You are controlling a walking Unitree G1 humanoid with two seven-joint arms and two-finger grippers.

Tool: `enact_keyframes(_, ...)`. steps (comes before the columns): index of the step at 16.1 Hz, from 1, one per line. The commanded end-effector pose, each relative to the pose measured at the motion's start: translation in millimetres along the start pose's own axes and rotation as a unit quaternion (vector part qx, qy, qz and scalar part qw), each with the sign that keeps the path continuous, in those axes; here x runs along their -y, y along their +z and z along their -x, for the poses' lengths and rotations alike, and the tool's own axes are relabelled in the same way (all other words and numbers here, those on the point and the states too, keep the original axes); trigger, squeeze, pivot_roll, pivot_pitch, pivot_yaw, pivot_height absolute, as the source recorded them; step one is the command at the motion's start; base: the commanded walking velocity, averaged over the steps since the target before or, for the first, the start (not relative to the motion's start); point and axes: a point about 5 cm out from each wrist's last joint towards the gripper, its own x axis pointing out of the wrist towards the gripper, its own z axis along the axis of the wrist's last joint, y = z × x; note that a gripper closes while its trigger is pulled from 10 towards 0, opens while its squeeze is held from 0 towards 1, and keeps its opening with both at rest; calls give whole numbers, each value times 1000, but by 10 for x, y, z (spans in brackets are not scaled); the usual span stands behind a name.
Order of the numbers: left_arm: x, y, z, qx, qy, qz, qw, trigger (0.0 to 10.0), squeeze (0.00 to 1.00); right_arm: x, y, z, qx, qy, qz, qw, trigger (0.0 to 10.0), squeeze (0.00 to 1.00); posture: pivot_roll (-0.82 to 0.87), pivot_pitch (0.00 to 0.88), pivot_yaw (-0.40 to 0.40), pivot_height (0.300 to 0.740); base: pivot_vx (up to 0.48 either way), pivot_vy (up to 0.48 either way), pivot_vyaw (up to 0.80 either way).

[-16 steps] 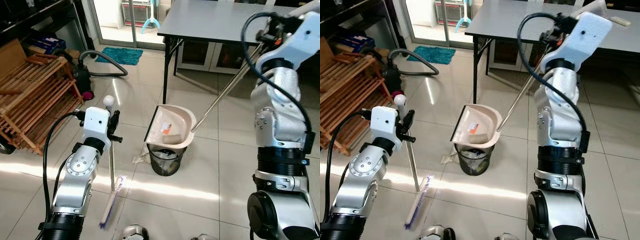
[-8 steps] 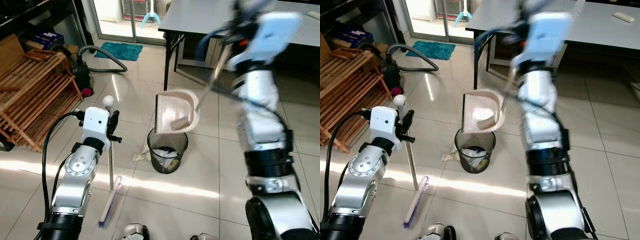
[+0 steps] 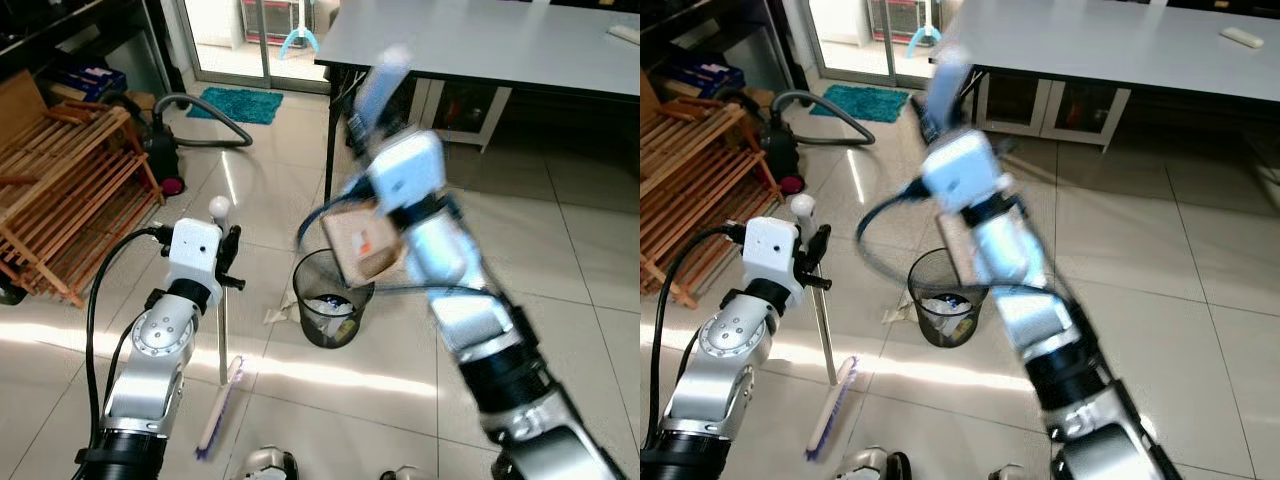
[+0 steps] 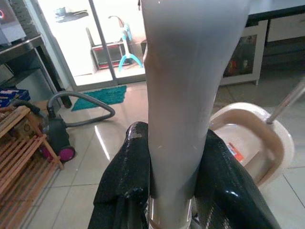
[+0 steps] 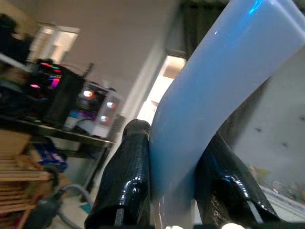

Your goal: Sweep floor

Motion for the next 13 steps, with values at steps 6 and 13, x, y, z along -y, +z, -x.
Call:
enact_keyframes(6, 18, 87, 5, 19, -6, -17, 1000, 10000, 0, -168, 242, -4, 91, 50, 56, 993, 10000, 0, 55, 49, 30, 740, 0, 0, 0)
enact_keyframes(13, -7, 183, -6, 48, 4, -13, 999, 10000, 0, 1029, -59, 75, -41, -191, 116, 974, 10000, 0, 41, 54, 27, 740, 0, 0, 0)
